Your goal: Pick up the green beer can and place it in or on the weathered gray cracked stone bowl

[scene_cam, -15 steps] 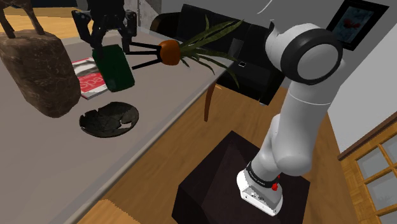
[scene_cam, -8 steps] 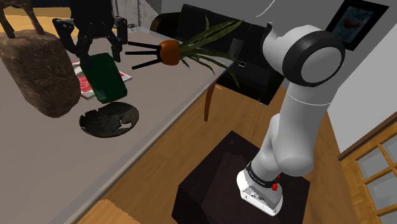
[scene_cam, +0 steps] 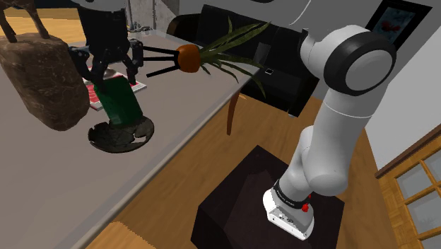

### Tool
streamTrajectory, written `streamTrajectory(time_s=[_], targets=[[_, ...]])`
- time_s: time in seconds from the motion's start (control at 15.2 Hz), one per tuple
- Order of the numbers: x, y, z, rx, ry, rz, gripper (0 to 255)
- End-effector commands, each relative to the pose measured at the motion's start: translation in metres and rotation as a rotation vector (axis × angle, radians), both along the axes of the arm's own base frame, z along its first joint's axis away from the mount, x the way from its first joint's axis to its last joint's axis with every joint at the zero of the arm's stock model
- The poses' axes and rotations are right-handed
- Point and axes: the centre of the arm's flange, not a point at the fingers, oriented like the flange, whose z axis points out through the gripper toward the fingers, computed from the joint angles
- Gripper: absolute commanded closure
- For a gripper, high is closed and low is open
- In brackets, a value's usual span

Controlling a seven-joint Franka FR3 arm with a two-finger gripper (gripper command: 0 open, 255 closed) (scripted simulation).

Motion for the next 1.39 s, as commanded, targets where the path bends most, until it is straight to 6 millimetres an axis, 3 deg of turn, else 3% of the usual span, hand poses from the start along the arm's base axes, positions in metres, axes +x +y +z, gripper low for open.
streamTrajectory(time_s=[0.0, 0.59, 1.06, 1.12, 1.32], targets=[[-0.001, -0.001, -0.01, 0.001, -0.001, 0.0, 255], [-0.001, -0.001, -0.057, 0.001, -0.001, 0.0, 255], [-0.001, -0.001, -0.057, 0.001, -0.001, 0.0, 255], [-0.001, -0.001, -0.057, 0.001, -0.001, 0.0, 0], [-0.001, -0.001, -0.058, 0.001, -0.001, 0.0, 0]])
